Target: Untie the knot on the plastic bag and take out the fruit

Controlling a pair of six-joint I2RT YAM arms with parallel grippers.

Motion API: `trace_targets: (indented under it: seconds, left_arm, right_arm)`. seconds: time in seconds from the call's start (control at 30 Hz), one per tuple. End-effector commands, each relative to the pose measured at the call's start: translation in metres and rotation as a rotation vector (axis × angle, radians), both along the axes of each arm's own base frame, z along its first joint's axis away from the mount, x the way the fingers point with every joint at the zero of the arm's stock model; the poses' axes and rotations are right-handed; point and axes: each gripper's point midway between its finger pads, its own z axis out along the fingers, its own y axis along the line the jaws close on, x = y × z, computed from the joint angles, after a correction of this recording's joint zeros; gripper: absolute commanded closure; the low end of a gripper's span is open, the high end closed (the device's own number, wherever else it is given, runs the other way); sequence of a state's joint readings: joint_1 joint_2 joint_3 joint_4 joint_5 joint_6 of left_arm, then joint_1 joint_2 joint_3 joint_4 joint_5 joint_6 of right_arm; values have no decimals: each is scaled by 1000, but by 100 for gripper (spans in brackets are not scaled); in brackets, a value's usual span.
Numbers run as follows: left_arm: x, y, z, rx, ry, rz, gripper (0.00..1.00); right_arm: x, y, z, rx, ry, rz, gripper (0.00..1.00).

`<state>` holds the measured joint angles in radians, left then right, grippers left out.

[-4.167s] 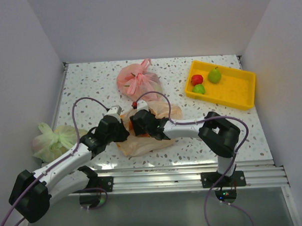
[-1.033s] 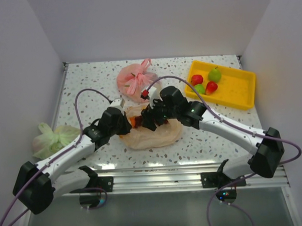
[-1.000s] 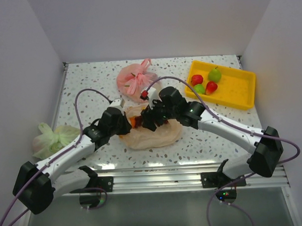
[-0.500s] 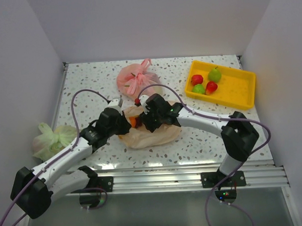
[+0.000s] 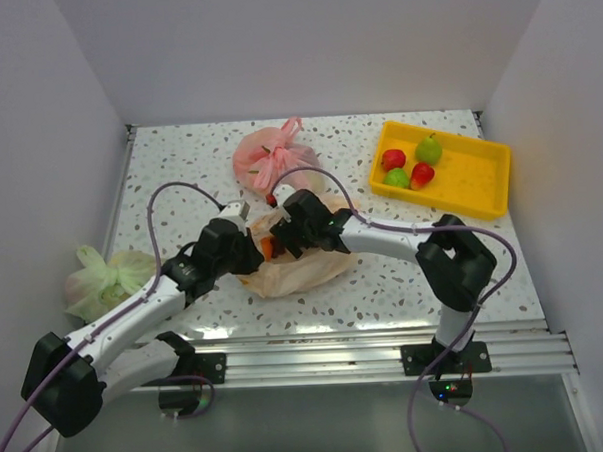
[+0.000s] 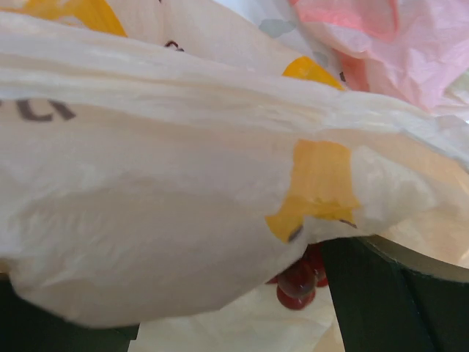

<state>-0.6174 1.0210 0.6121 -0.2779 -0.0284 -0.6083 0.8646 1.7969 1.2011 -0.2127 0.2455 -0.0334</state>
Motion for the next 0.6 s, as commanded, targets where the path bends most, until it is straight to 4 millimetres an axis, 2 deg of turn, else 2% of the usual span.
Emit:
trace_targets:
  seconds: [0.0,0.13,0.23,0.27,0.3,0.37,0.4,0.47,0.5,0.57]
  left_arm:
    - [-5,-7,-4,-2,2,-61,96]
    - [-7,-6,-8,2,12,-66,96]
    - [-9,-6,-12,3,19,-67,96]
    - [-9,-6,-14,5,24,-66,96]
    - [-9,-6,-15,4,24,-65,96]
    - [-10,-5,-18,8,31,-61,96]
    - [-9,-4,-18,12,28,-55,96]
    - [-8,-3,-19,13,25,-47,96]
    - [-7,-2,-19,13,27,-40,96]
    - [-7,-3,-19,10,29,-39,96]
  right_arm:
    - [17,4,-13,-26,-58,-8,10]
    - [16,8,-33,-30,-15,1,12]
    - [14,12,-38,-19,6,11,20]
    - [14,12,-39,-17,10,11,26]
    - [13,14,-38,-9,14,18,40]
    - [9,16,-34,2,28,34,58]
    - [8,17,-32,6,33,39,73]
    - [6,17,-21,28,25,44,83]
    - [2,16,-22,32,33,50,92]
    - [-6,20,-10,68,49,85,96]
